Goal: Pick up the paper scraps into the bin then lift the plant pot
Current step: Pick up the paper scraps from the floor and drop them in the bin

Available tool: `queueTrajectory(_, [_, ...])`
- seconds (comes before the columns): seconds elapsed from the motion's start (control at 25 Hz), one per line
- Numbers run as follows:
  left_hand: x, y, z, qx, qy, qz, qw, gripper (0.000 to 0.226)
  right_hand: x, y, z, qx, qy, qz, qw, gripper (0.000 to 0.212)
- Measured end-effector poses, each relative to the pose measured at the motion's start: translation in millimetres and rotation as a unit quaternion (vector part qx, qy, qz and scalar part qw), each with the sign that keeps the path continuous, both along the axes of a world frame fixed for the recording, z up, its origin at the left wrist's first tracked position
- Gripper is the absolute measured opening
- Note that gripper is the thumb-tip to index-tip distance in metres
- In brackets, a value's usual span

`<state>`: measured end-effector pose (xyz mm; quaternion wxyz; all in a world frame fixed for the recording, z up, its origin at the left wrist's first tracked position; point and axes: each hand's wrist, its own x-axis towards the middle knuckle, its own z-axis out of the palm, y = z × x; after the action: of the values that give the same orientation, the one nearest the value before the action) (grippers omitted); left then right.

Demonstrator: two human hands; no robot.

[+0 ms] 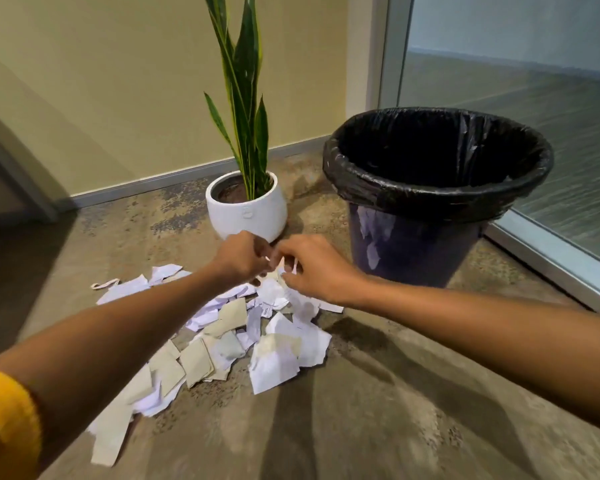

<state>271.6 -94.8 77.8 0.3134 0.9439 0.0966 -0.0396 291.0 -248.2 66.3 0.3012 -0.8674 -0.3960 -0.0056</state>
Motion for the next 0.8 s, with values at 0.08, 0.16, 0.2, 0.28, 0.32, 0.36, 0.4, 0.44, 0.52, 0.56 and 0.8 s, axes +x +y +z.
queueTrajectory(0.08, [-5,11,-22,0.102,0.085,-0.086,0.987,0.021,0,2,-34,-0.157,0.037,0.010,0.987,0.034])
queueTrajectory(0.16, [-10,15,-46,0.197,0.143,-0.161,0.956,0.043,0,3,-63,-0.279,0.079,0.013,0.957,0.051])
queueTrajectory(0.2, [-14,15,-58,0.214,0.161,-0.184,0.946,0.054,1,2,-74,-0.319,0.101,0.015,0.942,0.059])
queueTrajectory(0.28, [-18,14,-81,0.207,0.180,-0.204,0.940,0.071,3,2,-91,-0.360,0.147,0.006,0.921,0.071])
queueTrajectory(0.32, [-20,14,-94,0.202,0.187,-0.207,0.939,0.078,5,4,-99,-0.367,0.167,-0.007,0.915,0.075])
queueTrajectory(0.36, [-22,14,-107,0.203,0.195,-0.209,0.937,0.085,7,6,-106,-0.370,0.177,-0.022,0.912,0.080])
queueTrajectory(0.4, [-26,12,-115,0.213,0.202,-0.211,0.932,0.090,5,5,-109,-0.367,0.175,-0.037,0.913,0.084])
queueTrajectory(0.44, [-31,11,-121,0.232,0.206,-0.211,0.927,0.091,2,6,-112,-0.357,0.173,-0.052,0.916,0.087])
queueTrajectory(0.52, [-39,8,-126,0.269,0.201,-0.211,0.918,0.084,-4,8,-114,-0.320,0.185,-0.080,0.926,0.087])
queueTrajectory(0.56, [-41,6,-127,0.282,0.199,-0.208,0.915,0.077,-6,9,-117,-0.302,0.196,-0.091,0.928,0.084])
queueTrajectory(0.8, [-20,9,-107,0.241,0.194,-0.160,0.937,0.040,-8,-1,-114,-0.233,0.241,-0.141,0.932,0.058])
